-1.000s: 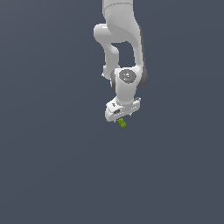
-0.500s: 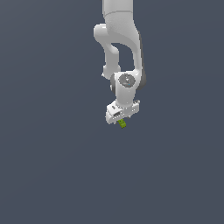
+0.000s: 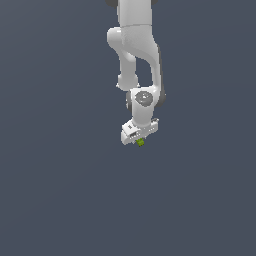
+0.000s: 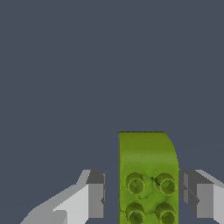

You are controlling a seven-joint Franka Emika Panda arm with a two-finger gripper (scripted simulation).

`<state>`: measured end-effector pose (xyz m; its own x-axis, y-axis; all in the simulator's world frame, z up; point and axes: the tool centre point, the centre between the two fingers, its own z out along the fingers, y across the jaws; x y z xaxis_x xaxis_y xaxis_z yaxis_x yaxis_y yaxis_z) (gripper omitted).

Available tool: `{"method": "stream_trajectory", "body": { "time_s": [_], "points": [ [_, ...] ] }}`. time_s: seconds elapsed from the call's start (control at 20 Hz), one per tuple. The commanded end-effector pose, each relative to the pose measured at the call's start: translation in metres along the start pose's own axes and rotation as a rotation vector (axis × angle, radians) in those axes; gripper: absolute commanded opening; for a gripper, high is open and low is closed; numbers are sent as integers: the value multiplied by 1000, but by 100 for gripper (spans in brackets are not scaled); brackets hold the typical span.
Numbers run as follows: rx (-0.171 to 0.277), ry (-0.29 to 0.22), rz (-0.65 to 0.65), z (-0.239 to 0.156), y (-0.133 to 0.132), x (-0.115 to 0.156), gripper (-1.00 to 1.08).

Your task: Pick up the object and move it to a goal position.

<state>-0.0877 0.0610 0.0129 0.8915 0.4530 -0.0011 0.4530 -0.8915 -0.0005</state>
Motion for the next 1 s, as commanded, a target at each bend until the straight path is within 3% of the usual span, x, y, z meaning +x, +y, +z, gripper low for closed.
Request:
{"method": "stream_trajectory", "body": {
  "time_s": [0.0,0.6,0.95],
  "points": [
    [0,1,0,1,0,0,-100],
    [0,1,0,-2,2,0,-100],
    [0,1,0,-27,18,1,-100]
  ]
}}
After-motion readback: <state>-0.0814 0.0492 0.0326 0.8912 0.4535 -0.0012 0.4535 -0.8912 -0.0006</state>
